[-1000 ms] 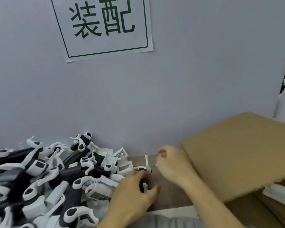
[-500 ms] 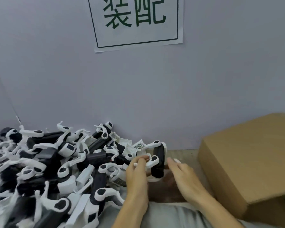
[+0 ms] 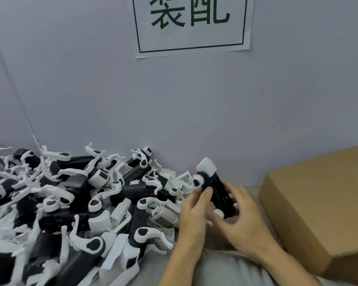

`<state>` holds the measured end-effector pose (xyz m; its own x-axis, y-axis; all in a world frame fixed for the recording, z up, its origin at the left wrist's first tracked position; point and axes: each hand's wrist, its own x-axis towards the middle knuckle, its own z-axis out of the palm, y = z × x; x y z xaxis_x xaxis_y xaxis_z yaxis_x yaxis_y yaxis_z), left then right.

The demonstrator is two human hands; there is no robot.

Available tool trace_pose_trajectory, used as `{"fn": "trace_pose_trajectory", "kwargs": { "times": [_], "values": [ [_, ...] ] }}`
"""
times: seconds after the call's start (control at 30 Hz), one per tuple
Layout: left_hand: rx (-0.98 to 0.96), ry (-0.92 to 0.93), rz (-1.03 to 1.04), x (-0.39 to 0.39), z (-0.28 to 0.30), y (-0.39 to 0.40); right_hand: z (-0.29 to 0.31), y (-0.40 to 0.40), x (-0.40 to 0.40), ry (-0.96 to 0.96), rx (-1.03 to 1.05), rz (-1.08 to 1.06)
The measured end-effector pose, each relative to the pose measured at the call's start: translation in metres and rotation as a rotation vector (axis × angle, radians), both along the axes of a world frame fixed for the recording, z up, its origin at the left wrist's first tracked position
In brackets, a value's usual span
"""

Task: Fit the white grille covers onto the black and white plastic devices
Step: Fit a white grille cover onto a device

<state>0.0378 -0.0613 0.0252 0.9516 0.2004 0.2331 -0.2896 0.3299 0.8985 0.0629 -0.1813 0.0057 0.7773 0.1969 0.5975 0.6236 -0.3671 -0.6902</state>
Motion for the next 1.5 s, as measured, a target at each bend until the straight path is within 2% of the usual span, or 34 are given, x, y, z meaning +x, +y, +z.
{"fn": "trace_pose_trajectory", "kwargs": {
  "times": [0.13,0.27,0.37,0.5,0.6,0.73,0.87,0.97,1.27,1.5],
  "values": [
    [-0.033,0.041,0.011,0.002,-0.003,-0.001,0.002,0.003,-0.003,0.001,-0.122,0.064],
    [0.128,0.020,0.012,0.004,-0.008,-0.001,0.004,0.003,-0.004,0.053,-0.132,0.068],
    [0.334,-0.002,0.056,0.007,-0.013,-0.005,0.003,0.002,-0.002,0.108,-0.121,0.013],
    [0.305,-0.006,0.122,0.009,-0.016,-0.008,0.003,0.003,-0.002,0.140,-0.122,0.051],
    [0.276,-0.024,0.174,0.011,-0.018,-0.007,0.003,0.004,-0.004,0.172,-0.020,0.156],
    [0.299,-0.059,0.244,0.014,-0.021,-0.002,0.001,-0.001,0.000,0.259,0.197,0.113],
    [0.568,-0.144,0.220,0.009,-0.023,-0.007,0.002,0.000,0.004,0.319,0.375,0.082],
    [0.794,-0.194,0.141,0.005,-0.021,-0.012,0.005,-0.002,0.009,0.331,0.512,-0.043],
    [0.938,-0.160,0.037,0.002,-0.018,-0.016,0.005,-0.006,0.015,0.268,0.463,-0.279],
    [0.911,-0.111,0.043,0.002,-0.022,-0.015,0.003,-0.006,0.014,0.234,0.451,-0.288]
  ]
}}
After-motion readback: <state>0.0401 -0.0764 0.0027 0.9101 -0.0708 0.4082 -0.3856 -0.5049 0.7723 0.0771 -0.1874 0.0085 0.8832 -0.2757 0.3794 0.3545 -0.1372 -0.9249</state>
